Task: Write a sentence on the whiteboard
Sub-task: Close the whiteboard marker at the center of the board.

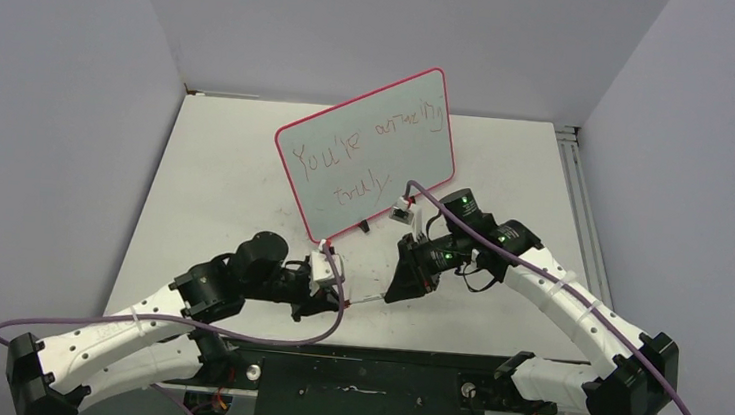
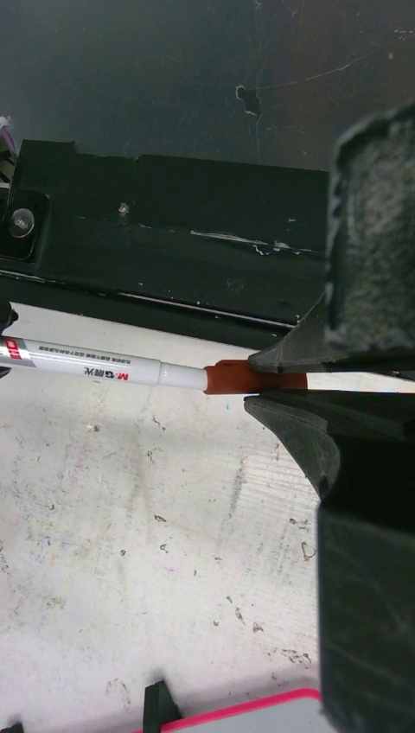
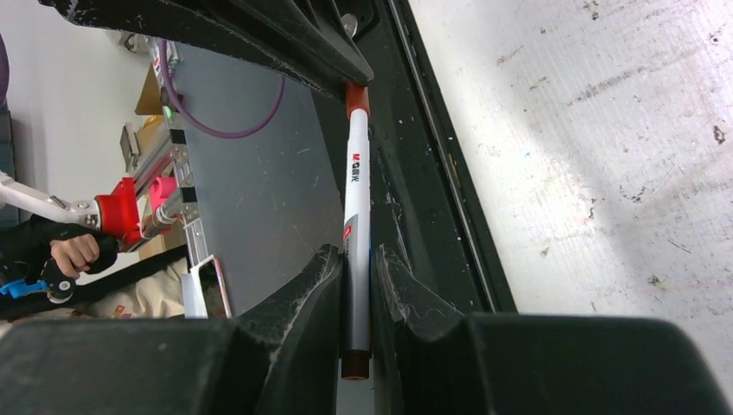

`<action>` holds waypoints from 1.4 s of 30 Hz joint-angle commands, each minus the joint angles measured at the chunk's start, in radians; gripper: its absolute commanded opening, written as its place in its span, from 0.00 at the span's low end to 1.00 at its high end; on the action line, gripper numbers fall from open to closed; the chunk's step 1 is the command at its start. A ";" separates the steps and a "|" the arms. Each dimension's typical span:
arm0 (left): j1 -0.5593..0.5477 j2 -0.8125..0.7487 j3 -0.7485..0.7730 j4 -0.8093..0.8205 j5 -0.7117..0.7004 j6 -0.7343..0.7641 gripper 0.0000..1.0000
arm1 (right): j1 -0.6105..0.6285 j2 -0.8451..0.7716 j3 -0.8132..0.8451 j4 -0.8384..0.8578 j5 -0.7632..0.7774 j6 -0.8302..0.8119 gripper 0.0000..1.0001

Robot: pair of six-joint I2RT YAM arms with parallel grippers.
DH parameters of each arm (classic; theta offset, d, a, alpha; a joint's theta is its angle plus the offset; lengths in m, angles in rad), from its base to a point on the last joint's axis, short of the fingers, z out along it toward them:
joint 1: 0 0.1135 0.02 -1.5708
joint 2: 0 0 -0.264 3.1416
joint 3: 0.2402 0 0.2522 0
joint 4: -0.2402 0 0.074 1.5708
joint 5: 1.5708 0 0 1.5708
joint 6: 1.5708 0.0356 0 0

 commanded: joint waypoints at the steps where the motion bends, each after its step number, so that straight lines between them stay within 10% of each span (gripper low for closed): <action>1: -0.029 -0.023 0.001 0.043 -0.028 0.016 0.00 | 0.022 0.004 0.022 0.021 -0.042 -0.012 0.05; 42: -0.136 -0.037 0.007 0.147 -0.108 -0.029 0.00 | 0.185 0.092 -0.029 0.134 -0.076 0.053 0.05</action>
